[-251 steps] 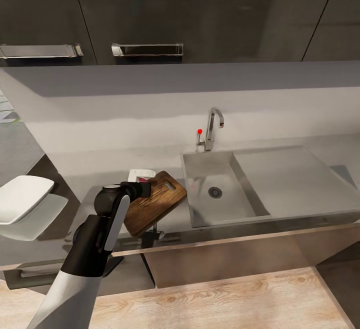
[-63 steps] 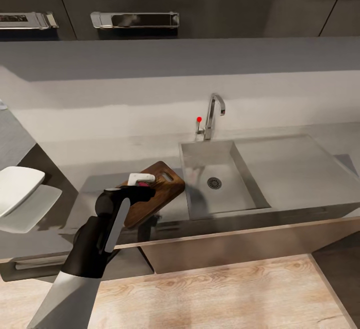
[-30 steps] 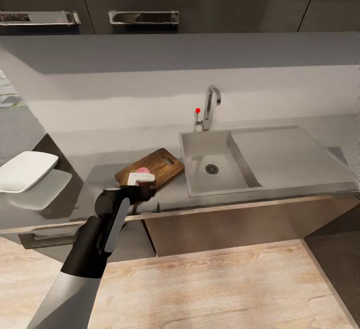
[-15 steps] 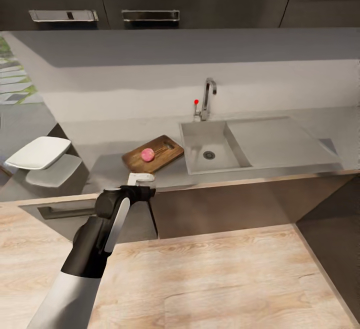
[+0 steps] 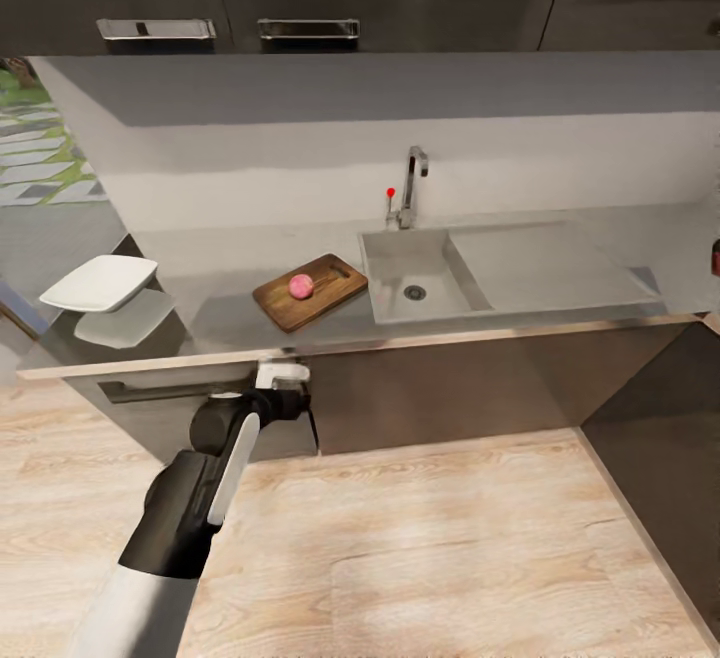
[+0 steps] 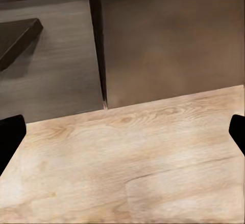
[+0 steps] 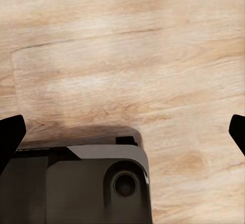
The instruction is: In the kitchen, take the Vidalia onion out of the sink, dice it on the chopping board with the paring knife, put the diced onion into the bowl on the countertop, then place both the paring knife and the chopping board into the sink.
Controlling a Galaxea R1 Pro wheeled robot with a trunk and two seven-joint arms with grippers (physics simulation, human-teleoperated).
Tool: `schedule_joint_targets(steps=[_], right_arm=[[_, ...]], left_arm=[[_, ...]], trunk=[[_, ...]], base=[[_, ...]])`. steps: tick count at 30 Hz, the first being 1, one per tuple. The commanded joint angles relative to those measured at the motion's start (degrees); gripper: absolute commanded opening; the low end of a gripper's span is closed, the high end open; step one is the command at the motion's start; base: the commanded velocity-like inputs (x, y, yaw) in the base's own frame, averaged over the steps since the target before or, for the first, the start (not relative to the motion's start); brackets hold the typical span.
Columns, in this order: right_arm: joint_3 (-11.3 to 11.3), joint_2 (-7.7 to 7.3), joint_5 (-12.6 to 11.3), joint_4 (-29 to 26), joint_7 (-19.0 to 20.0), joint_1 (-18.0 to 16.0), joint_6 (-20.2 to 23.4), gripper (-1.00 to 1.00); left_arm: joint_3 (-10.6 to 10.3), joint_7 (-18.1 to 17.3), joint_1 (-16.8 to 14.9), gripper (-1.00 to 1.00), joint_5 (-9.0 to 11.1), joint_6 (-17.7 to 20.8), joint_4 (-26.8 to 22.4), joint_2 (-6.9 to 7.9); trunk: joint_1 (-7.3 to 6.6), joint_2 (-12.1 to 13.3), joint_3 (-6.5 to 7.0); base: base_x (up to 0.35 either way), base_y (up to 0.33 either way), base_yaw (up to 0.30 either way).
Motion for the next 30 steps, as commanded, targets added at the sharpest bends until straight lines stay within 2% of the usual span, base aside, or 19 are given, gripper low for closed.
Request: schedule_joint_targets(steps=[1, 2, 4, 5, 7, 8, 11, 12, 13, 14, 16, 17, 18, 19, 20, 21, 25, 27, 30], right_arm=[[0.0, 0.00, 0.0, 0.0, -0.2, 0.0, -0.2, 1.00], [0.0, -0.02, 0.0, 0.0, -0.2, 0.0, -0.3, 1.00], [0.0, -0.02, 0.0, 0.0, -0.2, -0.1, -0.3, 1.00], [0.0, -0.02, 0.0, 0.0, -0.2, -0.1, -0.3, 1.00], [0.0, -0.02, 0.0, 0.0, -0.2, 0.0, -0.3, 1.00], [0.0, -0.02, 0.0, 0.0, -0.2, 0.0, -0.3, 1.00], [0.0, -0.03, 0.0, 0.0, -0.2, 0.0, -0.4, 1.00], [0.0, -0.03, 0.0, 0.0, -0.2, 0.0, -0.4, 1.00], [0.0, -0.03, 0.0, 0.0, -0.2, 0.0, -0.4, 1.00], [0.0, -0.03, 0.0, 0.0, -0.2, 0.0, -0.4, 1.00], [0.0, -0.03, 0.0, 0.0, -0.2, 0.0, -0.4, 1.00], [0.0, -0.04, 0.0, 0.0, -0.2, 0.0, -0.4, 1.00], [0.0, -0.04, 0.0, 0.0, -0.2, 0.0, -0.4, 1.00], [0.0, -0.08, 0.0, 0.0, -0.2, 0.0, -0.4, 1.00], [0.0, -0.08, 0.0, 0.0, -0.2, 0.0, -0.4, 1.00], [0.0, -0.06, 0.0, 0.0, -0.2, 0.0, -0.4, 1.00], [0.0, -0.11, 0.0, 0.1, -0.2, 0.0, -0.5, 1.00], [-0.1, -0.21, 0.0, 0.1, -0.2, 0.0, -0.5, 1.00], [-0.3, -0.44, -0.1, 0.2, -0.2, 0.0, -0.5, 1.00]], left_arm=[[0.0, 0.5, 1.9, 1.00, 0.6, 0.1, -0.1, 0.23], [0.0, 0.4, 7.1, 1.00, 0.6, -1.2, 0.2, 0.94], [0.0, 0.2, 13.3, 1.00, 0.6, -6.9, 0.5, 1.86], [0.0, 0.2, 14.8, 1.00, 0.6, -8.7, 0.5, 2.10], [0.0, 0.2, 20.9, 1.00, 0.7, -16.3, 0.7, 2.84], [0.0, 0.2, 22.6, 1.00, 0.7, -18.2, 0.8, 2.97], [0.0, 0.2, 30.7, 1.00, 0.5, -26.7, 1.5, 3.73], [0.0, 0.2, 35.8, 1.00, 0.5, -34.4, 2.9, 5.27], [0.0, 0.2, 37.9, 1.00, 0.5, -38.7, 3.9, 6.16], [0.0, 0.2, 39.0, 1.00, 0.5, -41.0, 4.6, 6.57], [0.0, 0.3, 42.8, 1.00, 0.5, -50.3, 7.3, 7.72], [0.1, 0.5, 47.8, 1.00, 0.5, -61.1, 10.9, 8.32], [0.1, 0.5, 48.7, 1.00, 0.5, -63.1, 11.6, 8.41], [0.4, 0.5, 51.0, 1.00, 0.4, -69.5, 13.6, 8.67], [0.5, 0.5, 51.6, 1.00, 0.4, -71.7, 14.4, 8.81], [0.8, 0.5, 52.4, 1.00, 0.4, -76.2, 16.3, 9.19], [1.5, 0.5, 53.7, 1.00, 0.4, -94.8, 28.8, 10.14], [1.6, 0.5, 53.8, 1.00, 0.4, -99.8, 32.9, 10.25], [1.7, 0.5, 53.9, 1.00, 0.4, -103.0, 37.6, 10.25]], trunk=[[0.03, -0.1, -0.09], [0.03, -0.1, -0.09], [0.03, -0.1, -0.09], [0.03, -0.1, -0.09], [0.03, -0.1, -0.09], [0.03, -0.1, -0.09], [0.03, -0.1, -0.09], [0.03, -0.1, -0.09], [0.03, -0.1, -0.09], [0.03, -0.1, -0.09], [0.03, -0.1, -0.09], [0.03, -0.1, -0.09], [0.03, -0.1, -0.09], [0.03, -0.1, -0.09], [0.03, -0.1, -0.09], [0.03, -0.1, -0.09], [0.03, -0.1, -0.09], [0.03, -0.1, -0.09], [0.03, -0.1, -0.09]], base=[[-0.022, 0.000, 0.000], [-0.009, 0.000, 0.000], [-0.005, 0.000, 0.000], [-0.003, 0.000, 0.000], [-0.002, 0.000, 0.000], [0.000, 0.000, 0.000], [0.000, 0.000, 0.000], [0.000, 0.000, 0.000], [0.000, 0.000, 0.000], [0.000, 0.000, 0.000], [0.000, 0.000, 0.000], [0.000, 0.000, 0.000], [0.000, 0.000, 0.000], [0.000, 0.000, 0.000], [0.000, 0.000, 0.000], [0.000, 0.000, 0.000], [0.000, 0.000, 0.000], [0.000, 0.000, 0.000], [0.000, 0.000, 0.000]])
